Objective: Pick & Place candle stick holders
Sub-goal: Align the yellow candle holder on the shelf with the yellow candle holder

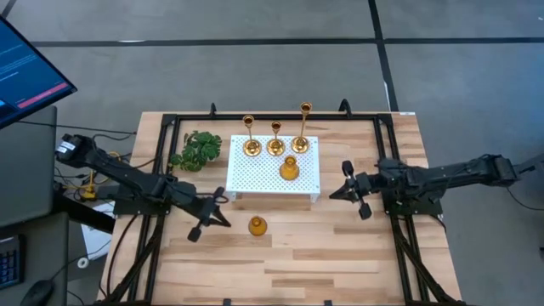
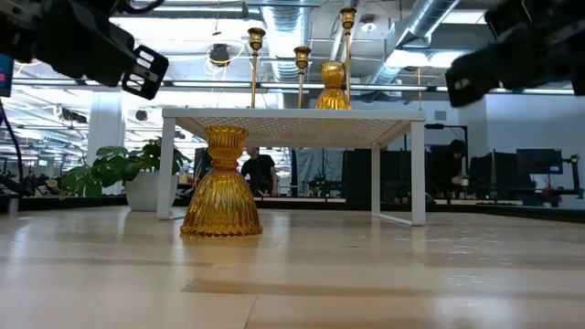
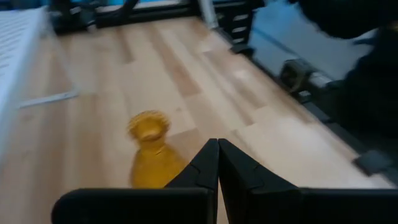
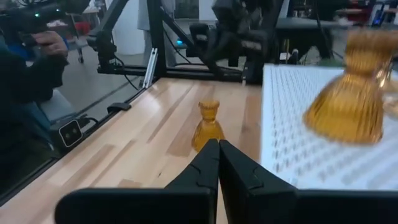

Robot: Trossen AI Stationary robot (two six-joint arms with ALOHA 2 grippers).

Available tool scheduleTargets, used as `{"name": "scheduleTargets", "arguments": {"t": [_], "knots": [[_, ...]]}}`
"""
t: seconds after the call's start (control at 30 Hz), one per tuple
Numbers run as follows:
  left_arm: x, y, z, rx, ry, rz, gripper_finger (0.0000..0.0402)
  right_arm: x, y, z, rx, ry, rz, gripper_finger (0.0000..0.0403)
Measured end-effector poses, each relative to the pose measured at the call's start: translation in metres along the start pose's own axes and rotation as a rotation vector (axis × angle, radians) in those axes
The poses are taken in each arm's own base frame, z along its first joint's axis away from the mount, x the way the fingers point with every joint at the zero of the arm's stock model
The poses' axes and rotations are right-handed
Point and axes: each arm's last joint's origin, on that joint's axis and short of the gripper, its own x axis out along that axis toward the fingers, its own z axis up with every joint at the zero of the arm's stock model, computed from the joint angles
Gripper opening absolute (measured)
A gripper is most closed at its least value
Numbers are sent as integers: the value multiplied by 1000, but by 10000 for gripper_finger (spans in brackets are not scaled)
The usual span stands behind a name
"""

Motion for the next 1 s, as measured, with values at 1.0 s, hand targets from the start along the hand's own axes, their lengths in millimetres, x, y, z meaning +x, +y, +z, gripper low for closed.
{"name": "scheduleTargets", "arguments": {"t": [1.0], "knots": [[32,-31,34,31,-222,112,3,-6,2,-32,39,-59,-9,0]]}}
